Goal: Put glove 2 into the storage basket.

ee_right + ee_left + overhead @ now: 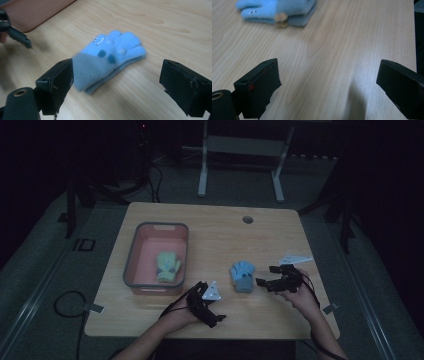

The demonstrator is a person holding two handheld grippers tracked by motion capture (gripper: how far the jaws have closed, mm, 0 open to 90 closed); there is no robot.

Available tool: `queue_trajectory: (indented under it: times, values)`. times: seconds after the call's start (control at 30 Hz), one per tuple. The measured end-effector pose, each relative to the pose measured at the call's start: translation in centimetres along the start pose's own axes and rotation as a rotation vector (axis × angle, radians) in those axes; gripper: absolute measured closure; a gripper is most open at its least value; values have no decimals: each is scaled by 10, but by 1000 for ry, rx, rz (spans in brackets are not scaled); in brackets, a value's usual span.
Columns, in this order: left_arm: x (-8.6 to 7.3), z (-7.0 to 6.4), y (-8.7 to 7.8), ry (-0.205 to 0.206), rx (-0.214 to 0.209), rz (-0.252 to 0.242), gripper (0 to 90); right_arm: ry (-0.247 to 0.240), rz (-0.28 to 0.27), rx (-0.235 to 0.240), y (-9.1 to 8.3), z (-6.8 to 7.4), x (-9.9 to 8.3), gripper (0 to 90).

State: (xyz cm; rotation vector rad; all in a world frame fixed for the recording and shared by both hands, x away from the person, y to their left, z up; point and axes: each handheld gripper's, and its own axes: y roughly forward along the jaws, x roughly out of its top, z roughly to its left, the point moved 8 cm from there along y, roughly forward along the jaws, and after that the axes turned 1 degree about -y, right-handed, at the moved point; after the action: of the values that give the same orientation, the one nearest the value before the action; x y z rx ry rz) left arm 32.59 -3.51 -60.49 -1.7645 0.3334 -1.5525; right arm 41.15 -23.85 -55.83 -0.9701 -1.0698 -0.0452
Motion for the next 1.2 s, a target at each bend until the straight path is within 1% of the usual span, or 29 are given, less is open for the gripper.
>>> queue_trajectory:
  times: [0.07, 0.1, 0.13, 0.17, 0.2, 0.23, 0.27, 0.3, 0.33, 0.37, 0.4, 0.43, 0.47, 0.5, 0.53, 0.57, 0.63, 0.67, 0.7, 0.77, 0.8, 0.87, 0.9, 1.0, 1.03, 1.1, 1.13, 1.2]
  values:
    - [2, 0, 1, 7, 1, -3, 52, -15, 19, 1, -1, -1, -4, 140]
    - [7, -2, 3, 25, -16, -13, 54, -19, 27, -1, -1, -2, -5, 153]
    - [10, -2, 4, 37, -17, -23, 64, -15, 31, 4, -1, -3, -6, 189]
    - [13, -3, 5, 45, -22, -30, 64, -9, 33, 7, -2, -4, -7, 199]
    - [13, -3, 5, 45, -22, -30, 64, -9, 33, 7, -2, -4, -7, 199]
    - [16, -3, 7, 52, -26, -34, 64, -14, 33, 6, -3, -8, -8, 253]
    - [21, -3, 11, 78, -30, -33, 64, -12, 34, 8, -4, -9, -8, 254]
    - [23, -3, 14, 81, -28, -35, 64, -12, 31, 6, -4, -10, -8, 277]
    - [23, -3, 14, 81, -28, -35, 65, -12, 31, 6, -4, -10, -8, 277]
    - [30, -1, 18, 92, -27, -43, 65, -1, 28, 12, -4, -14, -7, 306]
    - [30, -1, 18, 92, -27, -43, 75, -1, 28, 12, -4, -14, -7, 306]
    - [34, -1, 21, 103, -31, -54, 75, 6, 31, 17, -3, -15, -7, 335]
    - [42, 0, 24, 110, -51, -83, 97, 5, 38, 18, -1, -19, -5, 352]
    - [45, 1, 26, 108, -61, -89, 105, 11, 39, 26, 1, -21, -4, 361]
    - [48, 2, 28, 121, -54, -84, 121, 20, 43, 37, 3, -22, -2, 373]
    - [51, 4, 30, 140, -36, -77, 124, 20, 41, 32, 5, -24, 0, 373]
    - [51, 4, 30, 140, -36, -77, 132, 16, 41, 24, 7, -26, 2, 373]
    - [59, 7, 34, 165, -27, -79, 132, 16, 41, 24, 7, -26, 2, 373]
    - [61, 9, 36, 177, -18, -80, 153, 23, 40, 28, 13, -28, 6, 373]
    - [64, 13, 40, 204, -12, -75, 189, 18, 42, 29, 19, -30, 10, 375]
    - [66, 16, 42, 209, -4, -77, 204, 18, 45, 32, 22, -30, 11, 383]
    - [68, 22, 46, 201, -18, -80, 226, 5, 53, 33, 30, -31, 15, 391]
    - [69, 25, 48, 193, -23, -82, 242, -3, 66, 34, 34, -32, 16, 408]
    - [68, 32, 56, 224, 4, -56, 303, -26, 96, 39, 47, -33, 20, 409]
    - [68, 32, 58, 229, 7, -54, 303, -21, 99, 48, 51, -33, 21, 408]
    - [67, 33, 62, 252, 18, -40, 328, -15, 103, 45, 57, -35, 24, 403]
    - [67, 34, 64, 257, 19, -41, 328, -14, 104, 46, 60, -37, 25, 394]
    - [67, 35, 67, 265, 26, -36, 362, -4, 109, 49, 65, -37, 27, 389]
